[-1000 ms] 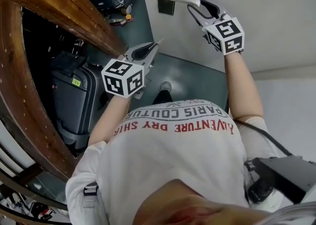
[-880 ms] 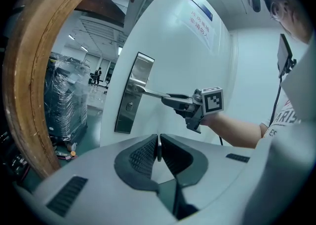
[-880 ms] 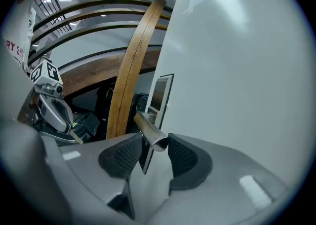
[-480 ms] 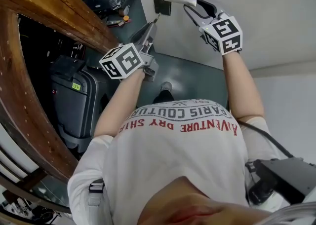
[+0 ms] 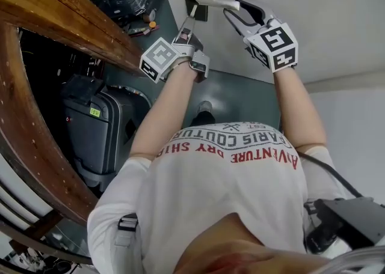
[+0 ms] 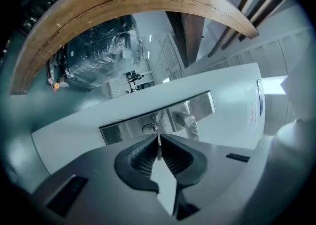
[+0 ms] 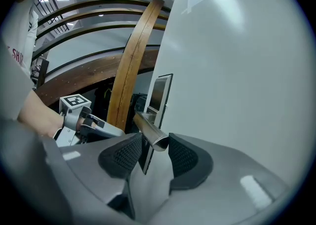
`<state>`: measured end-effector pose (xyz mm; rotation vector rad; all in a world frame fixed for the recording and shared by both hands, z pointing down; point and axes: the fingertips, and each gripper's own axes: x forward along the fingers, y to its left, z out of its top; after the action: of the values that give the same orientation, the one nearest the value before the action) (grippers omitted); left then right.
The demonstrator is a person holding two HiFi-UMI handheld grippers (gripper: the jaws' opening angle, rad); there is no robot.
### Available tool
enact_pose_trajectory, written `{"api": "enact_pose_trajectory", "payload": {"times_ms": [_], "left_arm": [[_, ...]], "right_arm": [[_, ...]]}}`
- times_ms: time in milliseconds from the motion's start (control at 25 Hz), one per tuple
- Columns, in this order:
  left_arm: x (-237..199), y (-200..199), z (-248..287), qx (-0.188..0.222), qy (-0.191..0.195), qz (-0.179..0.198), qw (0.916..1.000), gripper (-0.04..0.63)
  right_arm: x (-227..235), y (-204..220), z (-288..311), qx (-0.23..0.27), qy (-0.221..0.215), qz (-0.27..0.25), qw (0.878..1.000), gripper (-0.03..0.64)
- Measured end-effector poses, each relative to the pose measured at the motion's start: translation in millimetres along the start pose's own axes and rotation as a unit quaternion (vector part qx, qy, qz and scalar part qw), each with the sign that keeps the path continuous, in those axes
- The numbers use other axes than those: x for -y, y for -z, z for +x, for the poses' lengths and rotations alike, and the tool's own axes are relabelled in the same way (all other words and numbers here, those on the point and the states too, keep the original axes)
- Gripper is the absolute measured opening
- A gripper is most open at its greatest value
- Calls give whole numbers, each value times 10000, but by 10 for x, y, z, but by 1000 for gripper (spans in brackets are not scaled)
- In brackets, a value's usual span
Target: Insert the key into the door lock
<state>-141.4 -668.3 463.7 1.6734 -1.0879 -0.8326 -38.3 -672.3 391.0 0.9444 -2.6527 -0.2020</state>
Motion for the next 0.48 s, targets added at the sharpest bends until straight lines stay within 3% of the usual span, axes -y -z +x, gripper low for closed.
{"api": "enact_pose_trajectory", "payload": {"times_ms": [160, 480], "left_arm": [[-51, -32, 63, 222, 117, -471, 9986, 23], [-119, -12, 126, 391, 5, -889, 9953, 23]], "right_arm": [[-11, -5, -1, 14, 18, 27, 10000, 160], [-13, -4, -6, -17, 15, -2, 10000, 160]]}}
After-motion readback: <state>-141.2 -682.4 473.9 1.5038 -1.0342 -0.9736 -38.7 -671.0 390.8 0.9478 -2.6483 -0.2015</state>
